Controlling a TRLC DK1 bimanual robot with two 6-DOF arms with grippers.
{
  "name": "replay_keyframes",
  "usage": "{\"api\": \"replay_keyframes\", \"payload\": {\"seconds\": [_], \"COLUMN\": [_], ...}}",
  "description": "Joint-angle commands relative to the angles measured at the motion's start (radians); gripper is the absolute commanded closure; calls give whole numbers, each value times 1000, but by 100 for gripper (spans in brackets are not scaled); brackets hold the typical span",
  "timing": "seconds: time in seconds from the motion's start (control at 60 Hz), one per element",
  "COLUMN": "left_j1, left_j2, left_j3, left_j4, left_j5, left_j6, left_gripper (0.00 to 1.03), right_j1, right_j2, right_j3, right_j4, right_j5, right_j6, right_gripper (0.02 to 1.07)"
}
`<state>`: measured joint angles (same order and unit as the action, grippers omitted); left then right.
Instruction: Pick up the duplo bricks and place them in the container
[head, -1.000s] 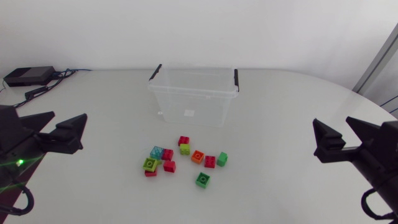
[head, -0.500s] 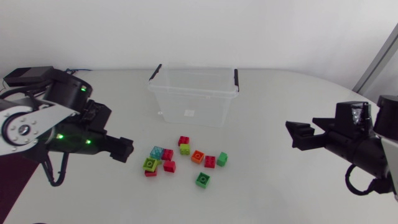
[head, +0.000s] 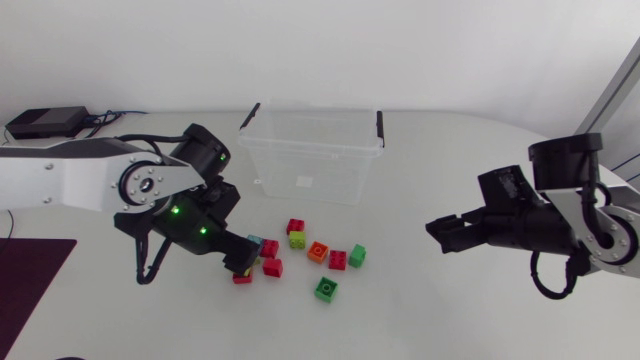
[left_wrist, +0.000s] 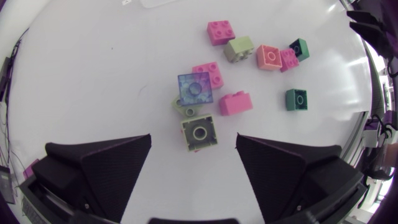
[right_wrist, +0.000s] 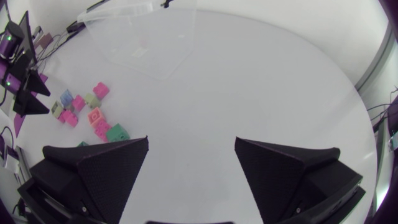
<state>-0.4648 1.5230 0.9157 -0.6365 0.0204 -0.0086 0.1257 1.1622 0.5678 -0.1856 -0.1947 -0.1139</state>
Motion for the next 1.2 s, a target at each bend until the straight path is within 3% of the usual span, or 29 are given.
{"api": "replay_keyframes", "payload": {"seconds": [0.0, 0.25, 0.333, 0.667, 1.183], "left_j1": [-17, -20, -14, -21, -5], "left_j2": [49, 91, 108, 126, -47], "left_j3": [28, 5, 3, -24, 14], "left_j4": [-5, 67, 80, 81, 6], "left_j5": [3, -19, -33, -42, -48], "left_j6": [-42, -53, -64, -62, -11], "left_gripper": [17, 29, 40, 61, 66], "right_j1": [28, 132, 167, 198, 397], "right_j2": [30, 40, 31, 188, 378], "right_j3": [20, 55, 29, 83, 187], "right_j4": [-21, -104, -71, -49, -34], "right_j5": [3, 52, 57, 55, 61], "right_j6": [-44, -198, -257, -299, -300], "right_gripper": [7, 7, 7, 7, 10]}}
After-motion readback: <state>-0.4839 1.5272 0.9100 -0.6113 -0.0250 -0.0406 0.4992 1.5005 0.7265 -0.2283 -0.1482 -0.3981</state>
